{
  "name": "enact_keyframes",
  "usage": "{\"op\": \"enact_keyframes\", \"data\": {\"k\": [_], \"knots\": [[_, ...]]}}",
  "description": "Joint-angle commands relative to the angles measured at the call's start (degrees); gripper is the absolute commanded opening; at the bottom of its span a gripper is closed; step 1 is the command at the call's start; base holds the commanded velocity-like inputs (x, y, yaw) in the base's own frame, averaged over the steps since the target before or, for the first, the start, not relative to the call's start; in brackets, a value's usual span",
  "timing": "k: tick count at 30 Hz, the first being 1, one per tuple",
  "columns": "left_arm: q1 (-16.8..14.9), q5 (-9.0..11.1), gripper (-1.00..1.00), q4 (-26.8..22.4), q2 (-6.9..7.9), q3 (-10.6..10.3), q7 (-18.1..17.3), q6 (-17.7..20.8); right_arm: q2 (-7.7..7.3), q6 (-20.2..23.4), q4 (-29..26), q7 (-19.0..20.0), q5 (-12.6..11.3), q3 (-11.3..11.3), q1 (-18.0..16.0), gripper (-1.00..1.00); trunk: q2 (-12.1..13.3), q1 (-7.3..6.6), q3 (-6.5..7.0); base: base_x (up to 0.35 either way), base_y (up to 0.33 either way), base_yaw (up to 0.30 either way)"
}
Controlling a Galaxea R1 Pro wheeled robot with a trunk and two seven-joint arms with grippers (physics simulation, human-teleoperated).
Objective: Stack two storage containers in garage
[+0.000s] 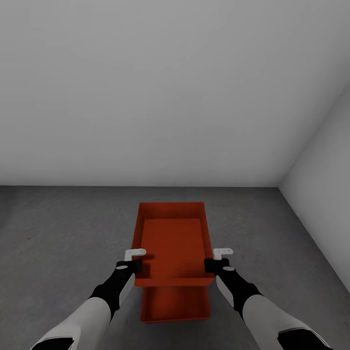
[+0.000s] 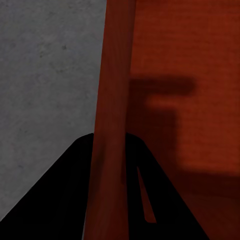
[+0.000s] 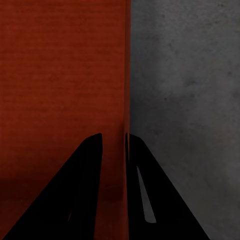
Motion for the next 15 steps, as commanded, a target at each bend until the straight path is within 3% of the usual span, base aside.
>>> {"op": "enact_keyframes", "data": {"k": [1, 15], "knots": [[0.0, 1.9, -1.00, -3.0, -0.07, 2.2, 3.5, 0.5, -0.01, 0.3, -0.1, 0.1, -1.3, 0.1, 0.0, -1.00, -0.4, 0.23, -0.23, 0.000, 0.000, 0.000], [0.0, 1.9, -1.00, -3.1, -0.07, 2.3, 3.5, 0.5, -0.06, 0.3, -0.1, 0.1, -1.3, 0.1, 0.0, -1.00, -1.2, 0.66, -0.59, 0.000, 0.000, 0.000]]}}
